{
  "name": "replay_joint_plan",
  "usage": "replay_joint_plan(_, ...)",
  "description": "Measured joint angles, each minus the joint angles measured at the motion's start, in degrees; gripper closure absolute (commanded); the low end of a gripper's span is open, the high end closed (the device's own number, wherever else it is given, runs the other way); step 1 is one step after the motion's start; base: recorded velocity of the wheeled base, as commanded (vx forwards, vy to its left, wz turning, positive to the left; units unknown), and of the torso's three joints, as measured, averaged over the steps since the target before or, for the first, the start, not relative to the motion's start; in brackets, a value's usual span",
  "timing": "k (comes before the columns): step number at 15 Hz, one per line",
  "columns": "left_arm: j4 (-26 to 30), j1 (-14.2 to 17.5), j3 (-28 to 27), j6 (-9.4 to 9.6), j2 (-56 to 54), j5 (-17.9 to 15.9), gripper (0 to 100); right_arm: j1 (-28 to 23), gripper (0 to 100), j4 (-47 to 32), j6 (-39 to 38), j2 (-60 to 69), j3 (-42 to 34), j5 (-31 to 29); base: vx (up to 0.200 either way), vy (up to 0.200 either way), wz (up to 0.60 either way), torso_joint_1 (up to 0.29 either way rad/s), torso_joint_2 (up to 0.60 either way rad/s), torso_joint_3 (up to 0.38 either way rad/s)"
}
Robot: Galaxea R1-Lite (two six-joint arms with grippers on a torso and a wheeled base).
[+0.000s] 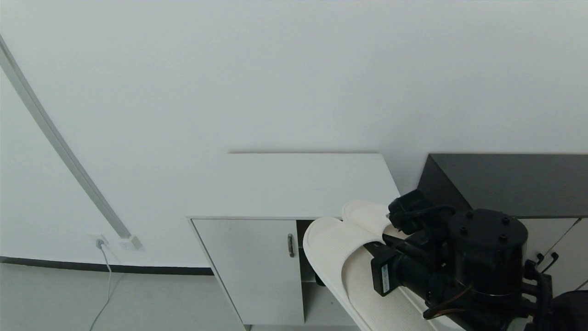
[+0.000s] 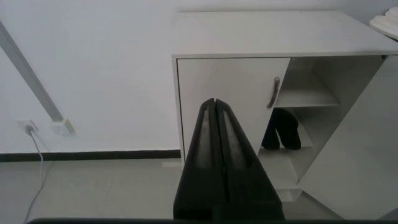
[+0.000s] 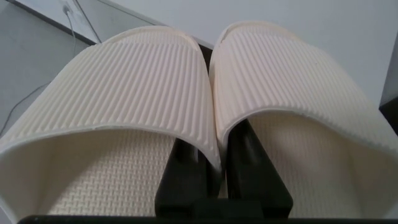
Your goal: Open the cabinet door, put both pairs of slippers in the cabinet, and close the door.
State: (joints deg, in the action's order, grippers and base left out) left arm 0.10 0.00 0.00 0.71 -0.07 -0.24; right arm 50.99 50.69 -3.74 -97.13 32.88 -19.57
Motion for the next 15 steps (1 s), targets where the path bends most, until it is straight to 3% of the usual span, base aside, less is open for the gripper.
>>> replay_joint_plan(5, 0.00, 0.00, 0.00, 0.00, 0.00, -0.02, 100, 0.24, 100, 0.02, -0.02, 0.02, -0.06, -0.02, 0.000, 0.000, 0.00, 0.000, 0.00, 0.000)
replay_joint_plan(15, 0.00, 0.00, 0.00, 0.00, 0.00, -0.02, 100, 0.72, 100, 0.35, 0.05, 0.09, -1.11, -0.05, 0.000, 0.000, 0.00, -0.146, 0.33, 0.180)
